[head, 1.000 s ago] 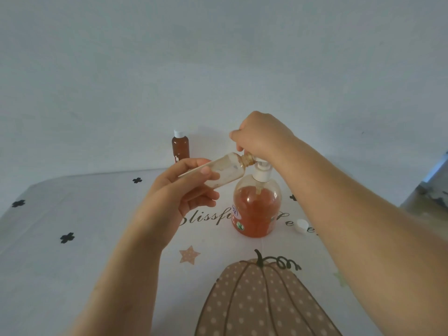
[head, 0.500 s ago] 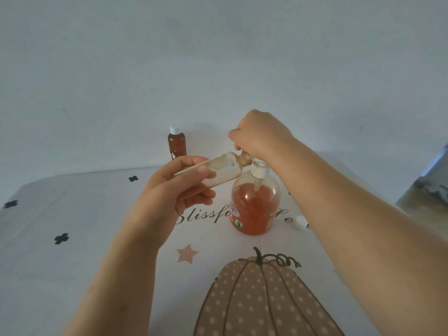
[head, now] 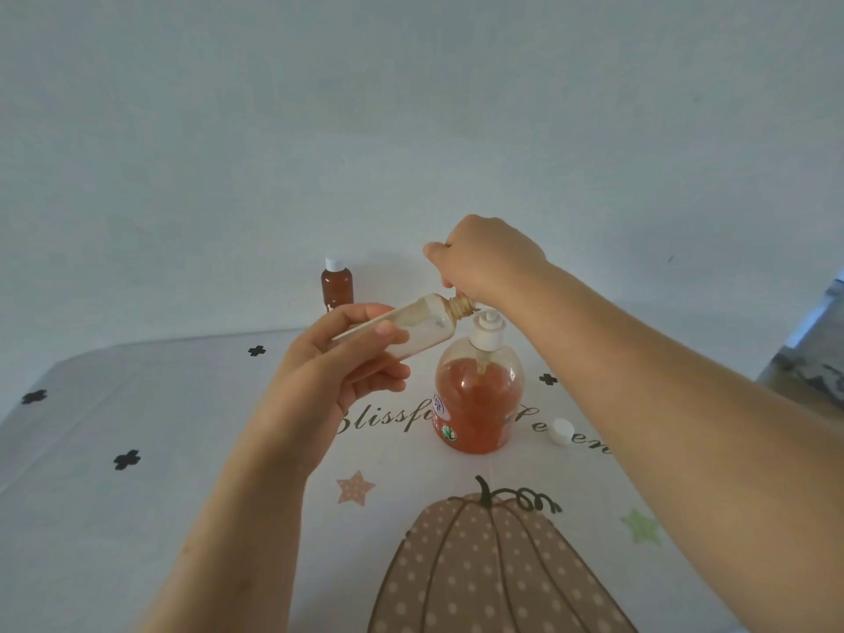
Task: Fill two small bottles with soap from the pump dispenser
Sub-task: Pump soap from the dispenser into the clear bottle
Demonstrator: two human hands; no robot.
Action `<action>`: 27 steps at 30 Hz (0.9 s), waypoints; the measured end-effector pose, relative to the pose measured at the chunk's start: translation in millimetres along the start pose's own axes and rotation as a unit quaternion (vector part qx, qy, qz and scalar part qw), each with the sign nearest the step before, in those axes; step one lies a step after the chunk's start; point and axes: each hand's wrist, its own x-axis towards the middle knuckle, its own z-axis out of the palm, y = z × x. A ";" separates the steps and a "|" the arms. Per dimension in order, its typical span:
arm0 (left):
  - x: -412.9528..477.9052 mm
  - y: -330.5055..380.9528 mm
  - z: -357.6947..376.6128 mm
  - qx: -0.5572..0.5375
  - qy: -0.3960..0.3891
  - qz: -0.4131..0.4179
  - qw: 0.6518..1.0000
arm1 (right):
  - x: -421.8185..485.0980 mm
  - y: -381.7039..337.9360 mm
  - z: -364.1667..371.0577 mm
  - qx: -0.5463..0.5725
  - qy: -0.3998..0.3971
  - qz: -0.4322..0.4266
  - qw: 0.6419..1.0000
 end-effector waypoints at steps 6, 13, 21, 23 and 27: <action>3.2 -3.4 -3.3 -0.004 -0.003 -0.026 1.000 | 1.3 3.1 8.4 0.001 -0.010 0.007 1.000; 6.7 -8.4 -6.4 -0.001 0.000 -0.028 1.000 | 3.9 5.6 16.5 0.006 -0.013 0.017 1.000; 4.7 -7.2 -4.6 0.001 -0.005 -0.021 1.000 | 1.2 5.1 12.4 0.022 -0.019 0.025 0.999; 3.4 -5.0 -3.8 -0.001 -0.006 -0.015 1.000 | -0.3 2.9 9.0 0.027 -0.015 0.023 0.999; 1.6 -3.2 -0.4 0.001 -0.004 0.009 1.000 | -3.8 -0.5 -0.7 0.022 0.003 0.016 1.000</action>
